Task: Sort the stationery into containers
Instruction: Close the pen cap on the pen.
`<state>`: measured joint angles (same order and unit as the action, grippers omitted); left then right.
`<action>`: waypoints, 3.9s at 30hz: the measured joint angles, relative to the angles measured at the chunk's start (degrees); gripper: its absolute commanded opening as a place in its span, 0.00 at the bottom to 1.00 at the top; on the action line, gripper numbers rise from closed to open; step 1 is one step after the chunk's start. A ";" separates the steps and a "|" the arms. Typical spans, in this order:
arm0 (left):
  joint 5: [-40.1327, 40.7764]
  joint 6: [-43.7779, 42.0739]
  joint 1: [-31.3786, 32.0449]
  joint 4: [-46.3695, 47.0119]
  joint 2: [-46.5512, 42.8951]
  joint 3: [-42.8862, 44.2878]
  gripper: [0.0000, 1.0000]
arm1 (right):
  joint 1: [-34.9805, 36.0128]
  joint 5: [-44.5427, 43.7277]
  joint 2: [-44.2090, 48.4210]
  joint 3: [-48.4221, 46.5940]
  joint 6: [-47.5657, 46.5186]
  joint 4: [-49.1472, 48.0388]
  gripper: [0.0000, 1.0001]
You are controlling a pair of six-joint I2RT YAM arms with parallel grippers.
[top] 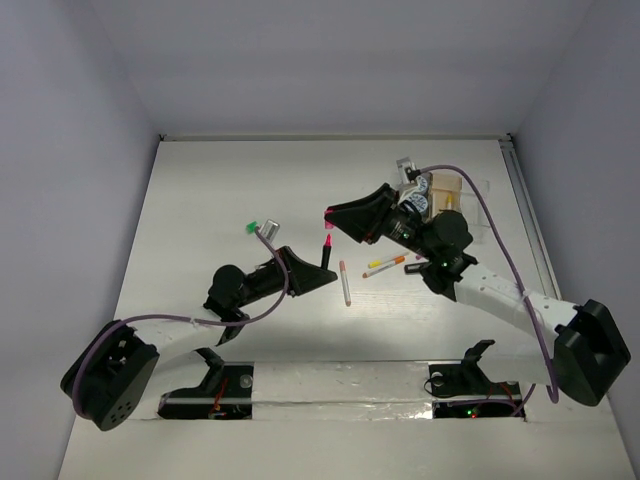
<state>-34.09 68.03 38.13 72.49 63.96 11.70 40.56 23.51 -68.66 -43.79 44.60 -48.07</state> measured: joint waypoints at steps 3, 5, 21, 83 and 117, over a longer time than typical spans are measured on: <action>-0.39 -0.68 0.00 0.57 -1.99 0.00 0.00 | 0.00 -0.11 -1.88 0.74 1.46 -2.45 0.06; -0.42 -0.74 0.00 0.90 -2.38 0.00 0.00 | 0.00 0.11 -3.76 0.79 2.40 -3.67 0.06; -0.42 -0.94 0.00 0.96 -3.19 0.00 0.00 | -0.02 0.90 -5.86 3.52 5.84 -8.17 0.06; -1.62 -3.65 0.07 -0.33 -1.64 2.25 0.00 | 1.01 -1.27 -14.97 10.69 20.02 -26.88 0.07; -9.27 -4.61 -0.02 -3.04 -2.91 3.23 0.00 | 1.86 -0.70 1.57 14.12 6.08 -7.54 0.00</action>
<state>-43.35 63.42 38.11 69.45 61.06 14.94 42.41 22.81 -67.09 -29.67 50.68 -55.61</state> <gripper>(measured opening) 0.264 0.362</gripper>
